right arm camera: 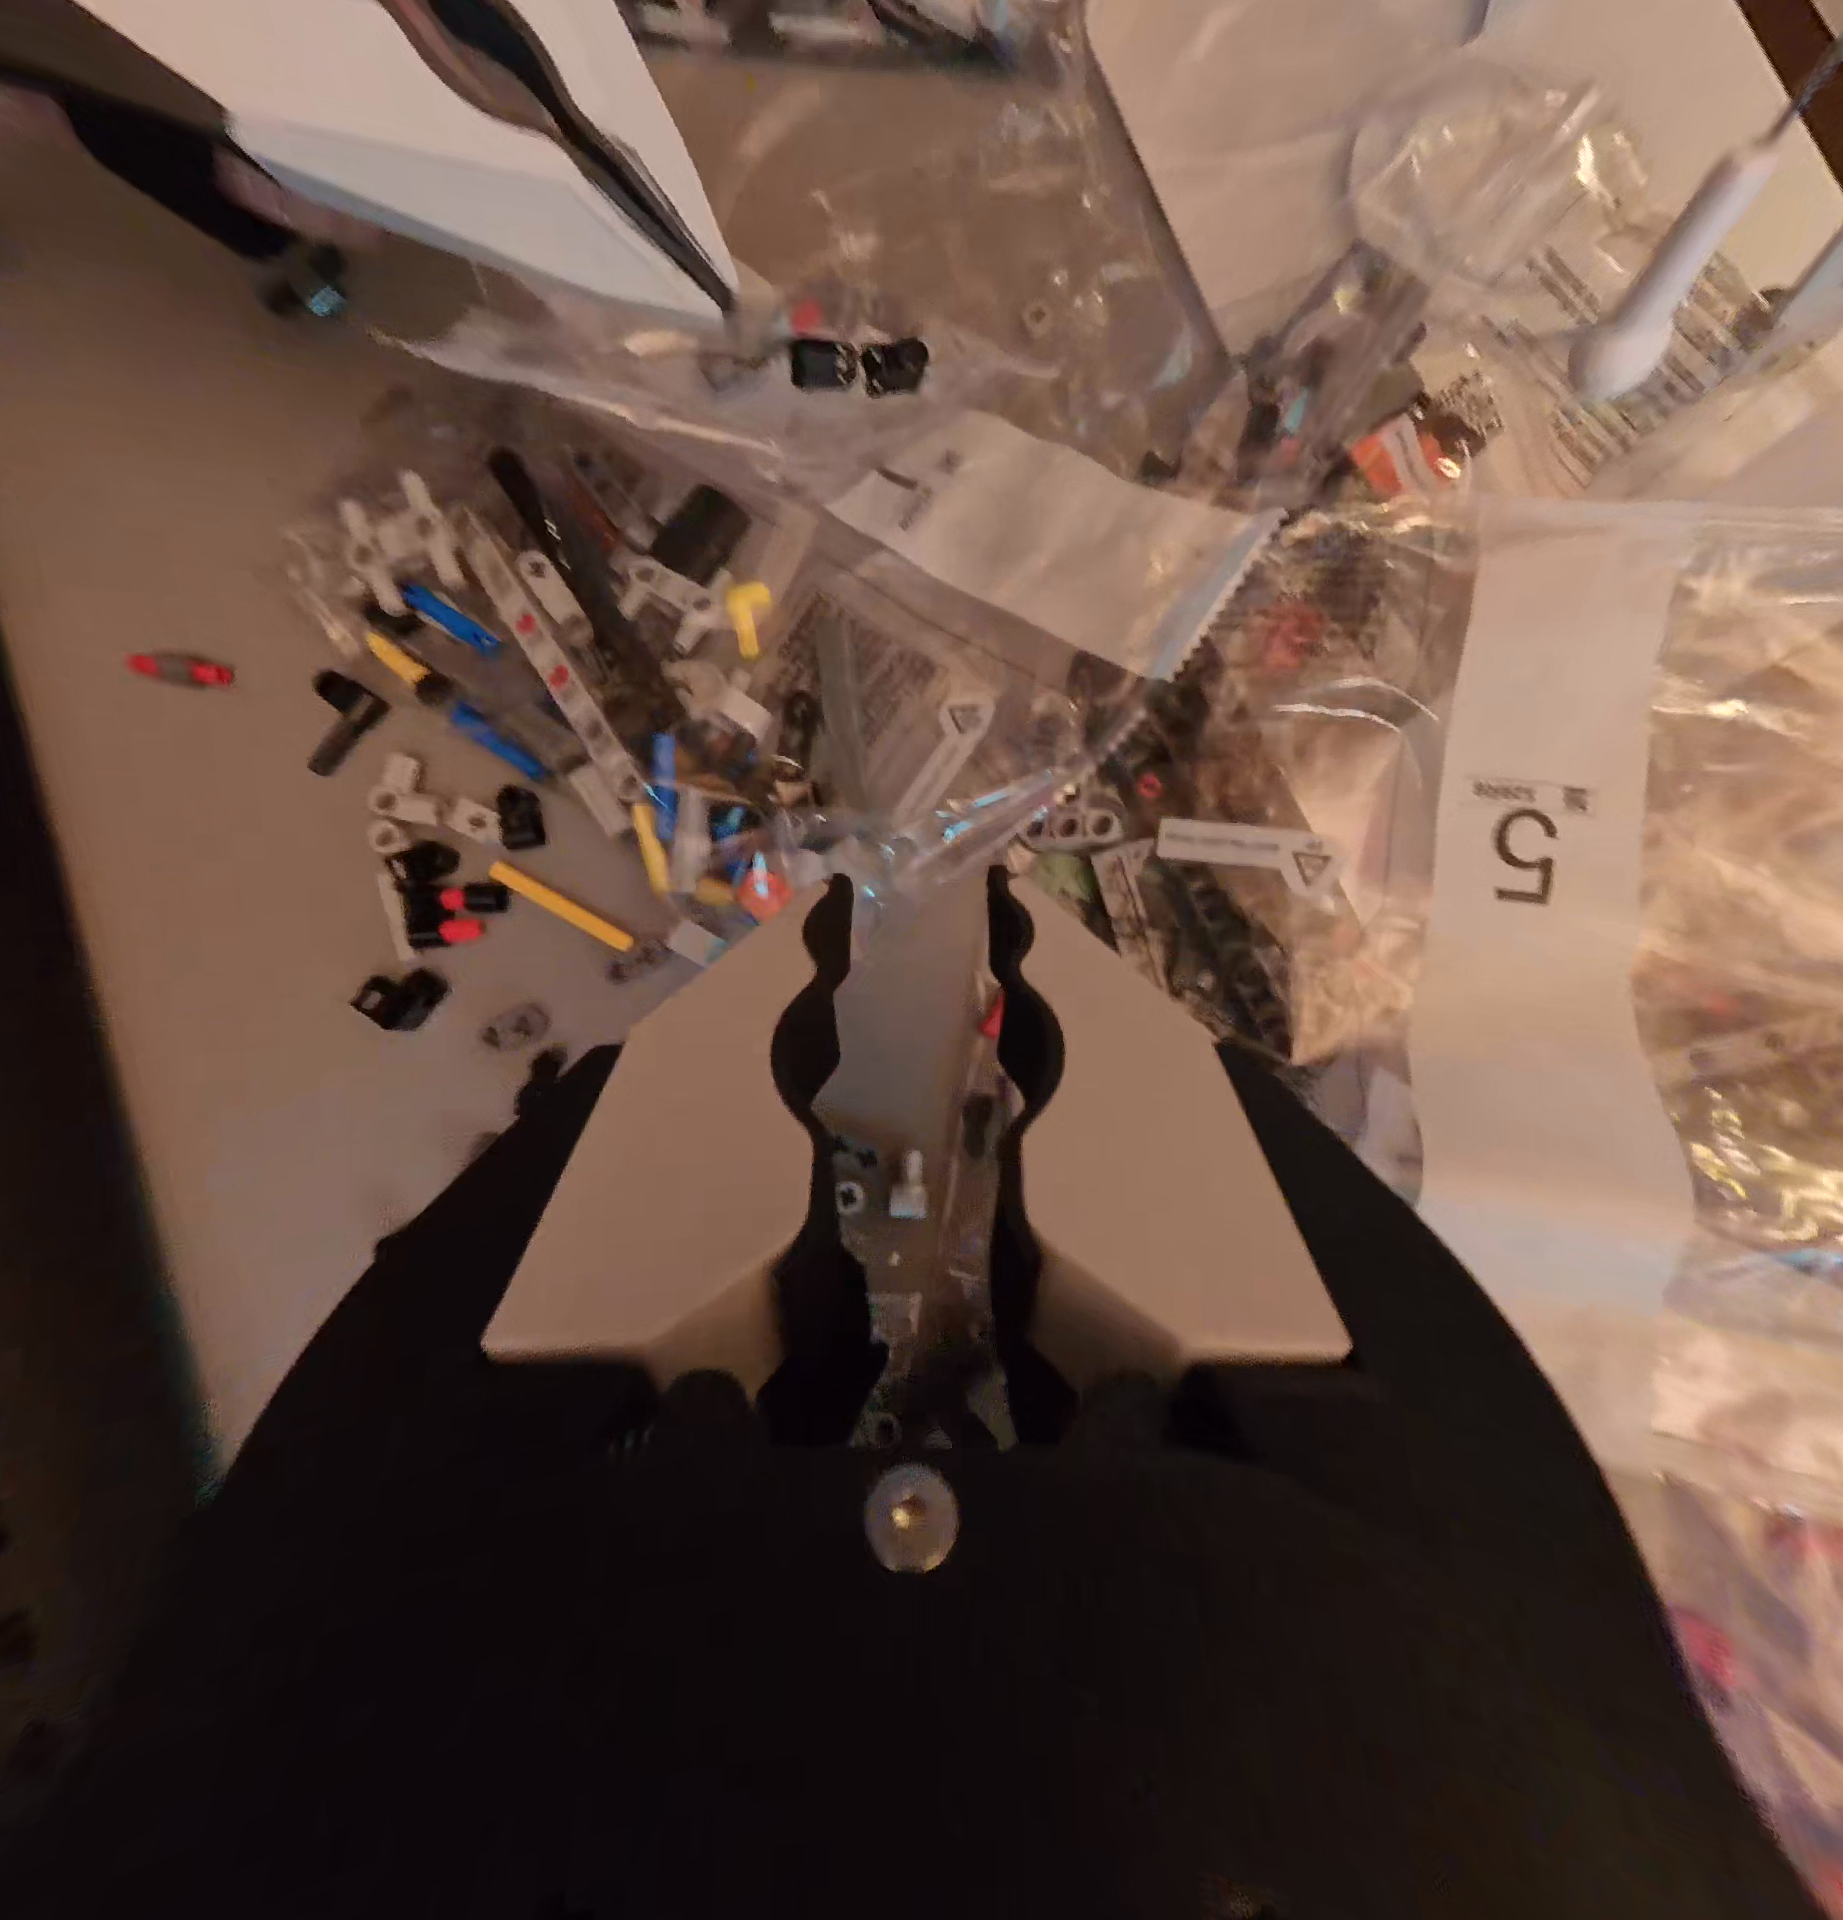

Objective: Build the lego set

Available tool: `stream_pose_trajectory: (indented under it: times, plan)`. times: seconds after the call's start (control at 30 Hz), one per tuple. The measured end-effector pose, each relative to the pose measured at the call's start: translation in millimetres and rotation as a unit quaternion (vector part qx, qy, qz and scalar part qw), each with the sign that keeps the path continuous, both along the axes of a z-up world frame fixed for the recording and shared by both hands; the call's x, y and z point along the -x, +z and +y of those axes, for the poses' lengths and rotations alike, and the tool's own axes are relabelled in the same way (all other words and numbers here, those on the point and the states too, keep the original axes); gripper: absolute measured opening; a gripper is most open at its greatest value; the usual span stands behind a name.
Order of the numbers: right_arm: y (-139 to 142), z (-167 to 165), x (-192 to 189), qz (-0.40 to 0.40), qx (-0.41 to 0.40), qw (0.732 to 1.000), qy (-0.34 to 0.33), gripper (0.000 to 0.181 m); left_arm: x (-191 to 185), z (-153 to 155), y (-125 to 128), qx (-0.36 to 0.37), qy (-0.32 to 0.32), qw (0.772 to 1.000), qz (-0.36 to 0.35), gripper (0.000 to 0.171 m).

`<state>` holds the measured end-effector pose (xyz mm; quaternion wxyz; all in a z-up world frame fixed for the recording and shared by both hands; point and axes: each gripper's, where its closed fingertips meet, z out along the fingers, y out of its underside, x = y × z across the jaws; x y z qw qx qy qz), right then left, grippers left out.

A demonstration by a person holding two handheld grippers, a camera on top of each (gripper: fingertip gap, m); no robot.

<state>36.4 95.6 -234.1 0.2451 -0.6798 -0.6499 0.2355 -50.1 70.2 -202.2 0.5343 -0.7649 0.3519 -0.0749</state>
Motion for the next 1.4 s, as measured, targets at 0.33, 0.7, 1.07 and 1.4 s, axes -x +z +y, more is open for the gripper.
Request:
stream_pose_trajectory:
  times: [0.33, 0.7, 1.07, 1.4]
  plan:
    - [-37.5, 9.6, -16.5, -0.099, -0.028, 0.995, -0.003, 0.023, -0.8, -0.2, -1.4, 0.001, -0.002, 1.000, 0.002, 0.000]
    - [-24.9, -16.0, -4.6, -0.060, -0.012, 0.996, 0.061, 0.000, -0.5, -0.3, -0.9, 0.001, -0.003, 1.000, 0.002, 0.000]
    - [-21.1, -12.1, -21.6, -0.082, -0.023, 0.995, 0.056, 0.017, -1.7, -0.4, -1.8, 0.002, -0.006, 1.000, 0.001, 0.000]
    - [-40.7, -18.9, -62.7, -0.172, -0.005, 0.983, 0.066, 0.032, -5.7, -0.4, -5.2, 0.007, -0.013, 1.000, 0.004, 0.000]
